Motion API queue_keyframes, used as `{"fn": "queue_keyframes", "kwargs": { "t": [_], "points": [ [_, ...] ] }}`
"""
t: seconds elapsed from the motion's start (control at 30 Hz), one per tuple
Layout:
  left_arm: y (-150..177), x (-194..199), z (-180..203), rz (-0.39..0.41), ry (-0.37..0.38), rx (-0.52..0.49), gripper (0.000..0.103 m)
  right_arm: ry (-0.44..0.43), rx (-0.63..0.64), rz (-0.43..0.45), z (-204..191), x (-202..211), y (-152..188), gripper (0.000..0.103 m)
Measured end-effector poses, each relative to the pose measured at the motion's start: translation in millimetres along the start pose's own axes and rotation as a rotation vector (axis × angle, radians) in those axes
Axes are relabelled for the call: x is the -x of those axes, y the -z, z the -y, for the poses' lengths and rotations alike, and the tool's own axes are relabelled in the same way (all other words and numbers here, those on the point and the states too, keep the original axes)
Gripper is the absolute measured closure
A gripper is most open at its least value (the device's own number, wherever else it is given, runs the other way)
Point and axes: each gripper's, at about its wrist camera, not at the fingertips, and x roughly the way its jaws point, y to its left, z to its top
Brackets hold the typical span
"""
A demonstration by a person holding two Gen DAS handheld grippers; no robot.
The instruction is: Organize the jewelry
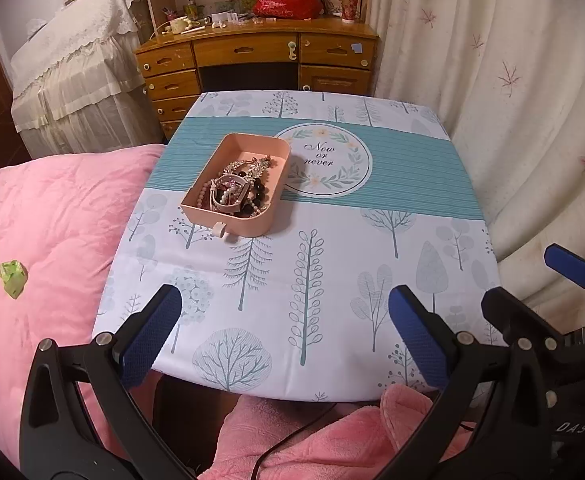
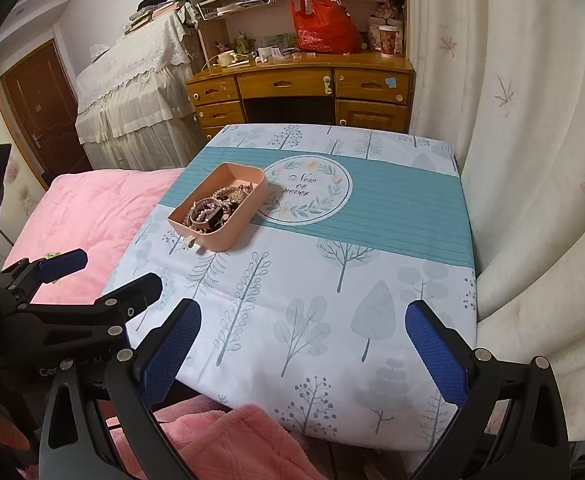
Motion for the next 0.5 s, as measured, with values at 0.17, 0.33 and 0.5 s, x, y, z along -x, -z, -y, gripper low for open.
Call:
{"fn": "queue_keyframes", "kwargs": {
  "t": [0.17, 0.33, 0.5],
  "points": [
    [1, 1, 1, -0.004, 0.003, 0.002, 0.0, 0.001, -0.003, -0.002, 1, 1, 2, 0.0],
    [1, 1, 4, -0.005, 0.007, 0.012, 0.0, 0.007, 0.007, -0.009, 2, 3, 8, 0.0],
    [2, 1, 11, -0.012, 0.008, 0.006, 0.0, 0.019, 0.01, -0.013, 8, 6, 12, 0.0]
  ]
}}
